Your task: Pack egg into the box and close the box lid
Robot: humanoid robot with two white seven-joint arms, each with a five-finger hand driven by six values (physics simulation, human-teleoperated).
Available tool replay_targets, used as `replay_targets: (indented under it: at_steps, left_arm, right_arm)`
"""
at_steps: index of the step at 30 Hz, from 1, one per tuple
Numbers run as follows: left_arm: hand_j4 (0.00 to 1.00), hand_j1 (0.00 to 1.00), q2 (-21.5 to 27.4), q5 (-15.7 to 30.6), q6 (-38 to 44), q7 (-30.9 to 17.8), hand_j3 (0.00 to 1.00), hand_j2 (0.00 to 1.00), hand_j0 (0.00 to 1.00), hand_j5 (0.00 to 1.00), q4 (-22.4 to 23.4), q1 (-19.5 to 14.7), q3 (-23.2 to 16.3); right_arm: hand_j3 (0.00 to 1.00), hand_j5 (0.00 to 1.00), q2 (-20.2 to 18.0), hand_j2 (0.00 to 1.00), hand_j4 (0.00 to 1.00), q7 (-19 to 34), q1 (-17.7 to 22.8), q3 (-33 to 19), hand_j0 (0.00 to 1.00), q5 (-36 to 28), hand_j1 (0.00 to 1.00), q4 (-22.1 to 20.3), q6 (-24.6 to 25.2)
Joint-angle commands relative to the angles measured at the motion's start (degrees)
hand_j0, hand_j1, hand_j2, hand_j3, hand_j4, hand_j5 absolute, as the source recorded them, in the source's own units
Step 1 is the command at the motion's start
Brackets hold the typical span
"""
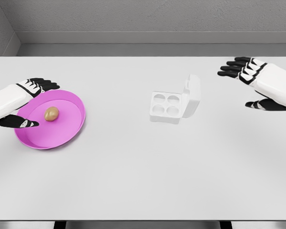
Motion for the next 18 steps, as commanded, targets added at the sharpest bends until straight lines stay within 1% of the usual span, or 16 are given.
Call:
replay_targets:
  at_steps: [1,4,6,7,8,9,10,11,13,14,15,16,17,18]
  left_arm:
    - [1.0,1.0,0.04,0.42,0.15,0.03,1.0,1.0,1.0,1.0,0.02,0.0,0.0]
    - [1.0,1.0,-0.05,-0.73,0.15,0.03,1.0,1.0,1.0,1.0,-0.6,0.26,-0.44]
    - [1.0,1.0,-0.05,-2.04,0.15,0.03,1.0,1.0,1.0,1.0,-0.6,0.26,-0.44]
    - [1.0,1.0,0.04,-3.88,0.15,-0.06,1.0,1.0,1.0,1.0,-0.25,0.26,-0.26]
    - [1.0,1.0,0.04,-5.47,0.15,-0.06,1.0,1.0,1.0,1.0,-0.51,-0.61,0.27]
    - [1.0,1.0,1.01,-5.21,0.15,-1.28,1.0,1.0,1.0,1.0,-0.78,-1.75,0.36]
    - [1.0,1.0,2.94,-4.86,0.15,-5.15,1.0,1.0,1.0,1.0,-0.78,-4.13,0.18]
    - [1.0,1.0,3.12,-5.03,0.15,-5.44,1.0,1.0,1.0,1.0,-0.78,-5.45,-0.08]
    - [1.0,1.0,3.12,-5.03,0.15,-5.44,1.0,1.0,1.0,1.0,-3.06,-5.98,-2.02]
    - [1.0,1.0,3.47,-5.3,0.15,-5.44,1.0,1.0,1.0,1.0,-3.24,-7.11,-3.25]
    - [1.0,1.0,5.22,-4.77,0.15,-5.44,1.0,1.0,1.0,1.0,-3.24,-8.09,-4.3]
    - [1.0,1.0,7.07,-4.68,0.15,-5.44,1.0,1.0,1.0,1.0,-3.41,-8.17,-4.57]
    - [1.0,1.0,7.6,-3.9,0.15,-5.44,1.0,1.0,1.0,1.0,-3.68,-9.05,-5.71]
    - [1.0,1.0,8.48,-1.26,0.15,-5.44,1.0,1.0,1.0,1.0,-3.15,-10.37,-8.43]
  right_arm:
    - [1.0,1.0,-0.31,1.0,1.0,-0.03,-0.09,0.34,1.0,-0.42,1.0,0.0,0.08]
    - [1.0,1.0,-0.31,1.0,1.0,-0.03,-0.35,0.25,1.0,-0.42,1.0,0.0,0.08]
    - [1.0,1.0,-0.31,1.0,1.0,-0.12,-2.11,0.25,1.0,-0.33,1.0,0.44,0.08]
    - [1.0,1.0,-0.4,1.0,1.0,-0.03,-2.2,0.25,1.0,-0.07,1.0,0.35,0.08]
    - [1.0,1.0,-0.84,1.0,1.0,-0.03,-2.2,0.25,1.0,0.11,1.0,0.35,0.08]
    - [1.0,1.0,-2.33,1.0,1.0,-0.03,-2.2,0.25,1.0,0.11,1.0,0.35,0.08]
    - [1.0,1.0,-4.35,1.0,1.0,-0.03,-2.37,0.25,1.0,0.11,1.0,0.35,0.08]
    - [1.0,1.0,-5.5,1.0,1.0,-0.03,-2.46,0.25,1.0,0.28,1.0,0.35,0.08]
    - [1.0,1.0,-7.78,1.0,1.0,-0.03,-3.43,0.16,1.0,0.89,1.0,0.35,0.08]
    - [1.0,1.0,-7.78,1.0,1.0,0.05,-4.39,0.07,1.0,2.3,1.0,0.26,0.08]
    - [1.0,1.0,-7.08,1.0,1.0,1.72,-5.71,-0.01,1.0,2.92,1.0,0.17,0.08]
    - [1.0,1.0,-6.99,1.0,1.0,3.74,-5.71,-0.28,1.0,2.92,1.0,0.17,0.08]
    - [1.0,1.0,-6.99,1.0,1.0,4.89,-6.06,-0.28,1.0,2.92,1.0,0.09,0.08]
    - [1.0,1.0,-6.99,1.0,1.0,4.89,-6.06,-0.37,1.0,2.83,1.0,0.08,0.08]
